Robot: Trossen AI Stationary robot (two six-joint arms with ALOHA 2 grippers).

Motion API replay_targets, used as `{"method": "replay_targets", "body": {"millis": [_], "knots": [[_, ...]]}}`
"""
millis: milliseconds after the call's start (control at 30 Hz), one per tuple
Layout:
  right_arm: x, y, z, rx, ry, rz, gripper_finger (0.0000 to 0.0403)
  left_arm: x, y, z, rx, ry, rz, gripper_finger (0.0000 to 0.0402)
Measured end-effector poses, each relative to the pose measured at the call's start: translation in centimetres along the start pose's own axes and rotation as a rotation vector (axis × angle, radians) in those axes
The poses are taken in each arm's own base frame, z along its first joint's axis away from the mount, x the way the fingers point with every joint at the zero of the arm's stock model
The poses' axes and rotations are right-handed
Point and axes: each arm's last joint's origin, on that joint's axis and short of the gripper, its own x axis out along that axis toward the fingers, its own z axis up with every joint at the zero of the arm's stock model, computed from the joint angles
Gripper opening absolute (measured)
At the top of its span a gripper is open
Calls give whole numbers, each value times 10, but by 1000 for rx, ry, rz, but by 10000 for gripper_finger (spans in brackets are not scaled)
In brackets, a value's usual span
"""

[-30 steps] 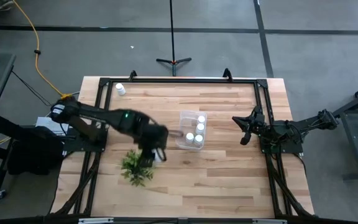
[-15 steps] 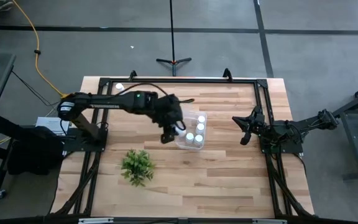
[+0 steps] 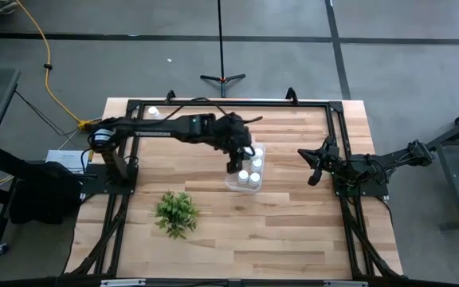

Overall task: Pick and place pill bottles into a basket
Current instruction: Put the white medicine bottle into the transparent bin

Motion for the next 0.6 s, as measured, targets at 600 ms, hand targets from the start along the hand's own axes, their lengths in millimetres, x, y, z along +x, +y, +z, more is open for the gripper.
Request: {"method": "replay_targets", "body": {"millis": [600], "knots": [[0, 0, 0, 1, 0, 0, 2, 24, 14, 14, 103, 170, 104, 216]]}}
